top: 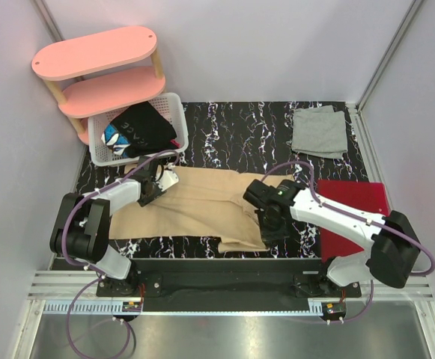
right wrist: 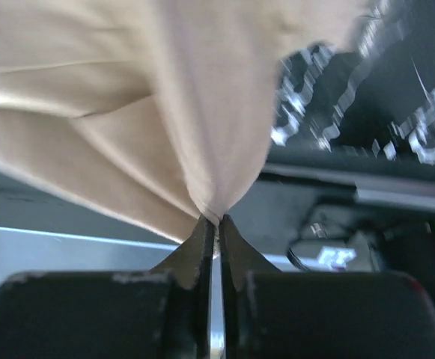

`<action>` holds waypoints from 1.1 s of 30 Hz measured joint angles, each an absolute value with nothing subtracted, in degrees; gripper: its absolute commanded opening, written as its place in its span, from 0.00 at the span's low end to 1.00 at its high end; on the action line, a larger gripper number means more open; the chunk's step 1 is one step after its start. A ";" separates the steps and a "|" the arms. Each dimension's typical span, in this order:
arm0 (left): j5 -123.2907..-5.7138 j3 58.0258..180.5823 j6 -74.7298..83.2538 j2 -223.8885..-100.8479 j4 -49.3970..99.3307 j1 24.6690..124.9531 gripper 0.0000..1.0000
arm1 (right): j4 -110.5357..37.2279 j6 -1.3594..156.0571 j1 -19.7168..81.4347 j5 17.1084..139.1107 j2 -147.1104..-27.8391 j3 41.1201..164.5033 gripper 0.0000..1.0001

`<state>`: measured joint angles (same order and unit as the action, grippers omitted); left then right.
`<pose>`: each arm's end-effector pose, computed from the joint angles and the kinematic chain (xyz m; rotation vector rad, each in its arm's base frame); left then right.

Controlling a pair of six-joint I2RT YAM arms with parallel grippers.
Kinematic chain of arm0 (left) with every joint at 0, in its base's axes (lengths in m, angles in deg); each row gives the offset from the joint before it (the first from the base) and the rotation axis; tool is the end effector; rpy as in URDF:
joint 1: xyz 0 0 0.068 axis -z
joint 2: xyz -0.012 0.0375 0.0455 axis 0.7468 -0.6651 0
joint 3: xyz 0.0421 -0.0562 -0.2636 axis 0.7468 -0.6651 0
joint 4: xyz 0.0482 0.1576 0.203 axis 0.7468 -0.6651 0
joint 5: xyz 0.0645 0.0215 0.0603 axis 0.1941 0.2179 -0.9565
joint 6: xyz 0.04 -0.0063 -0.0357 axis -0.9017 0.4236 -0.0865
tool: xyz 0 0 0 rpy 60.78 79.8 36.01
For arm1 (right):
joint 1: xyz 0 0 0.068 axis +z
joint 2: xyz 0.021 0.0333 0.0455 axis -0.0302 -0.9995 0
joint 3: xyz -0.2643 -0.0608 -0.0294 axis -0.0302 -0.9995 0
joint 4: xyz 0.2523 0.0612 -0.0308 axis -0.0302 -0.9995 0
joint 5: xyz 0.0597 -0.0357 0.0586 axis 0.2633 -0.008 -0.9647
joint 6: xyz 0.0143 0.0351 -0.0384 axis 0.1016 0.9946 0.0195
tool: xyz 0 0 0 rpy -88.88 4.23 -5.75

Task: Fold and stack the t-shirts
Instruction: Fold the tshirt

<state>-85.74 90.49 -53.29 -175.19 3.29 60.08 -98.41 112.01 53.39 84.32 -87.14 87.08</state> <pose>0.2705 -0.0482 0.1489 1.2617 2.4351 0.4810 0.1486 0.1895 0.2341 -0.2752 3.0616 0.1591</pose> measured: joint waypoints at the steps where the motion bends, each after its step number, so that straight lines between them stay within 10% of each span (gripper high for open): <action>1: -85.74 90.49 -53.45 -175.19 3.29 60.08 0.45 | -99.98 112.36 53.39 84.17 -86.10 86.11 0.30; 14: -85.76 90.09 -54.30 -174.86 3.64 60.10 0.45 | -109.66 111.51 53.39 84.60 -85.24 85.85 0.82; 33: -85.98 88.15 -55.68 -172.17 2.02 60.02 0.45 | -87.00 114.52 36.08 92.73 -100.37 88.63 0.69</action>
<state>-85.98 88.15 -55.68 -172.17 2.02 60.02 -87.00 114.52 36.08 92.73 -100.37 88.63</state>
